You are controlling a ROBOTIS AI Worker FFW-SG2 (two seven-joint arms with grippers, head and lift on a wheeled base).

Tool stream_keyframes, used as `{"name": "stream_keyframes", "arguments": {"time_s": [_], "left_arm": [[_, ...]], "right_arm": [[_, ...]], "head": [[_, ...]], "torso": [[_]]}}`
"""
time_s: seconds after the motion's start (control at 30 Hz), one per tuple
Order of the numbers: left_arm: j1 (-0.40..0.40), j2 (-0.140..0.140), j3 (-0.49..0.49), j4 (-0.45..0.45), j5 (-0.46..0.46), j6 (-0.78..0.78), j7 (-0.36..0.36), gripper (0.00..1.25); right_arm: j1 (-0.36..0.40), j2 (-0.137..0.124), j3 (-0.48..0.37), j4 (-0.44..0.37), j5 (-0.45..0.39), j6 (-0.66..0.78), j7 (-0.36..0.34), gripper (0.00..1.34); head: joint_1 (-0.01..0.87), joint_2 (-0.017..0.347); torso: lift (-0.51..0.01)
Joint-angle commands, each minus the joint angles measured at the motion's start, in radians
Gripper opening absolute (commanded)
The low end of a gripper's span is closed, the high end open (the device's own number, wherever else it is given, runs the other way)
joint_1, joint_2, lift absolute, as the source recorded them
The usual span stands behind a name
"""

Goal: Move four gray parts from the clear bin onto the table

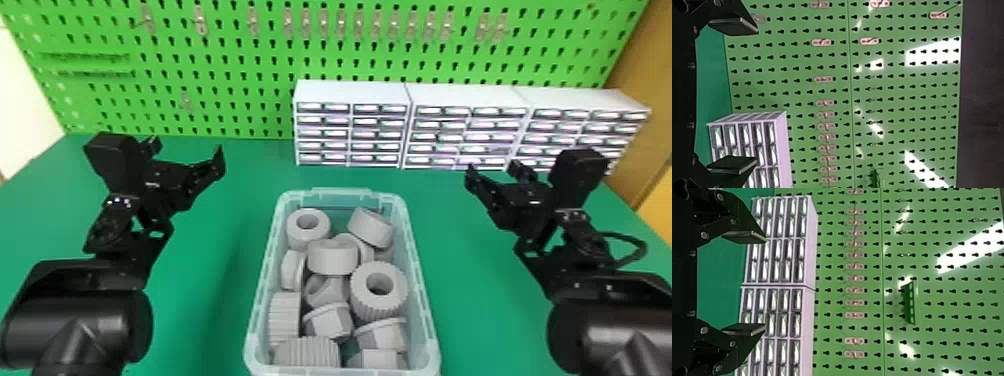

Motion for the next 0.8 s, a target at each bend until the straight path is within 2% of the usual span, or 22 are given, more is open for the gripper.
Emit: {"name": "stream_keyframes", "arguments": {"time_s": [0.0,0.77], "left_arm": [[-0.002,-0.001,-0.003,0.0,0.004,0.0,0.0,1.12],[-0.004,-0.001,0.002,0.0,0.002,0.0,0.0,1.12]], "right_arm": [[-0.003,0.0,0.006,0.0,0.002,0.0,0.0,0.86],[-0.007,0.0,0.018,0.0,0.005,0.0,0.0,0.86]], "head": [[0.678,0.034],[0.678,0.034]], "torso": [[-0.05],[-0.05]]}}
